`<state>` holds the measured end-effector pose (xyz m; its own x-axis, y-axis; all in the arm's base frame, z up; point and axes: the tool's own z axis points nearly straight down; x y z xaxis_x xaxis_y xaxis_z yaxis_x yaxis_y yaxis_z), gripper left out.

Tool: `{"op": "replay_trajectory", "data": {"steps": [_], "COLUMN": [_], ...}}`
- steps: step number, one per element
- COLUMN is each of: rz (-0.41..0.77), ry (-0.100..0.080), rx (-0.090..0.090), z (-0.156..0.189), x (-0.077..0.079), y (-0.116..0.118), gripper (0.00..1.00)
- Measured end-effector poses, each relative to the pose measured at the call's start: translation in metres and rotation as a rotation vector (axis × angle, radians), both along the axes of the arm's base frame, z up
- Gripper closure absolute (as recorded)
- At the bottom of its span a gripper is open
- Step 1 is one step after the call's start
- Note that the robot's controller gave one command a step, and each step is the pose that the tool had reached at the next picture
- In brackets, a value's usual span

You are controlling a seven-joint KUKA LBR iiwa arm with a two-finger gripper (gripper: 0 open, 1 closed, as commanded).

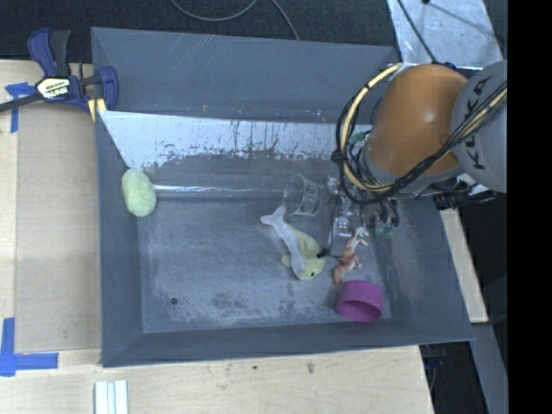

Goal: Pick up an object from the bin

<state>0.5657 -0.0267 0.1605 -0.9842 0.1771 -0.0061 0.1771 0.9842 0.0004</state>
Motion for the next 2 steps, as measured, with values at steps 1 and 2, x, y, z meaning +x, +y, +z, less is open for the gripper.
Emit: {"op": "replay_trajectory", "data": {"steps": [1, 2], "rz": [-0.153, -0.154], "ry": [-0.002, 0.006], "rx": [0.001, 0.002], "z": [-0.059, -0.087], "x": [-0.020, -0.032], "y": [-0.001, -0.004], "gripper": [0.00, 1.00]}}
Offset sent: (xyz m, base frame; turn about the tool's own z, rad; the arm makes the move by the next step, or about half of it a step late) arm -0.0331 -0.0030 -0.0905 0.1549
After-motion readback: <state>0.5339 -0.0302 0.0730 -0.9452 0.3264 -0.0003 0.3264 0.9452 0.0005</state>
